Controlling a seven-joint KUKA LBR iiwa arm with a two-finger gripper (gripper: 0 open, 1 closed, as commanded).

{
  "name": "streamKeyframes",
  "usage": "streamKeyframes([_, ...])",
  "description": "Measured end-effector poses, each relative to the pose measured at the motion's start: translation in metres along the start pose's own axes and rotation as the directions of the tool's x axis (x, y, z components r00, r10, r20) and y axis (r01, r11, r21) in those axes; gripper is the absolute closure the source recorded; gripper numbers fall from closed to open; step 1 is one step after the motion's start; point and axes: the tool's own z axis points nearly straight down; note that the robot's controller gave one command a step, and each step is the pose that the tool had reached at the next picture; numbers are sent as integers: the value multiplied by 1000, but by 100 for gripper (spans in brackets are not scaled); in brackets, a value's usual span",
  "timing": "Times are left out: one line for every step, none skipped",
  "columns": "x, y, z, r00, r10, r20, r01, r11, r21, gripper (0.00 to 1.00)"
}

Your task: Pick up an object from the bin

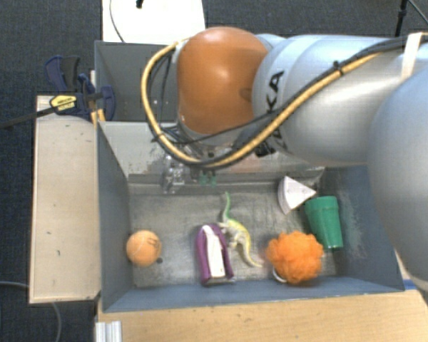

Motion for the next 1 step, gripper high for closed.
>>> streamKeyframes([43, -55, 14, 999, -38, 1, 38, 999, 0, 100])
